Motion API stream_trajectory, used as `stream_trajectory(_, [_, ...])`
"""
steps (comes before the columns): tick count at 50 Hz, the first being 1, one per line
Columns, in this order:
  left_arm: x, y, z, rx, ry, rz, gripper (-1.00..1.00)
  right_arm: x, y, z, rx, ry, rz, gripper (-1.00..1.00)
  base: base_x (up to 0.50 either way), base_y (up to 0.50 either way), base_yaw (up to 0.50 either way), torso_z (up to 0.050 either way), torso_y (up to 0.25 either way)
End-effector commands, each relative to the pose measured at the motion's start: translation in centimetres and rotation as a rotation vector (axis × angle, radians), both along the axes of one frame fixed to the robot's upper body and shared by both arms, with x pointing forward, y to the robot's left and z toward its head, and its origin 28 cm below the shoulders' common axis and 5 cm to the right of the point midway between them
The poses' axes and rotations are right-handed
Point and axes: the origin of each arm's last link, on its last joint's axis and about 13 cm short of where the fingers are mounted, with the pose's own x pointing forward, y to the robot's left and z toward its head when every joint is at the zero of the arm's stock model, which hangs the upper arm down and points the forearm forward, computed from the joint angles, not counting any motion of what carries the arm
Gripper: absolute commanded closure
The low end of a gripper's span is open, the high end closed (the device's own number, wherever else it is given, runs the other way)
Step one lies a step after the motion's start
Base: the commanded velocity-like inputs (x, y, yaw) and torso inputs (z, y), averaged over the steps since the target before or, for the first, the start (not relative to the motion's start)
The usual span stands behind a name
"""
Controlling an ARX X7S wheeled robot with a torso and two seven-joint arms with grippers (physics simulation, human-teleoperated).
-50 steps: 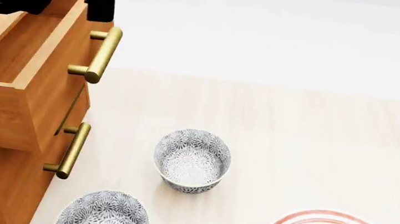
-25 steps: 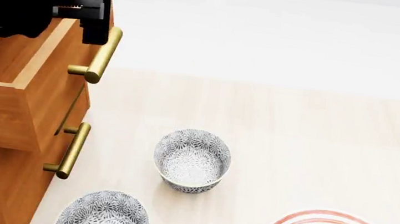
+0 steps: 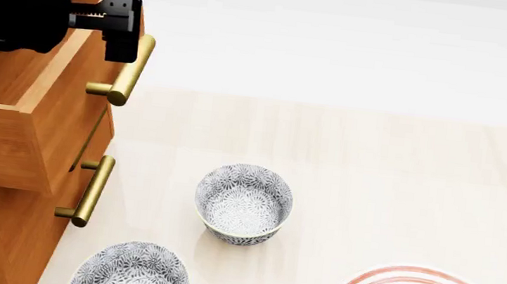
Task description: Open the top drawer of the cabinet.
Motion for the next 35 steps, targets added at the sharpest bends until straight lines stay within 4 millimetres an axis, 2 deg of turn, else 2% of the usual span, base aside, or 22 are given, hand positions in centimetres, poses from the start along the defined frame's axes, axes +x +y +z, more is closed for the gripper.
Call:
stream_trajectory(1, [0.2, -1.3, -2.3, -0.105, 0.063, -0.055, -1.0, 0.0, 0.0, 0.1, 0.002, -0.002, 0.001, -1.0, 0.0, 0.0, 0.0, 0.0, 0.0])
stream_trajectory(28, [0.0, -3.7, -2.4, -0.112, 0.063, -0.142, -1.0, 0.0, 0.1, 0.2, -0.007, -0.015, 0.017, -1.0, 0.0, 0.0, 0.0, 0.0, 0.0])
stream_trajectory(35, [-0.2, -4.2, -1.6, -0.161, 0.064, -0.162, -1.0, 0.0, 0.1, 0.2, -0.007, -0.014, 0.02, -1.0, 0.0, 0.0, 0.0, 0.0, 0.0])
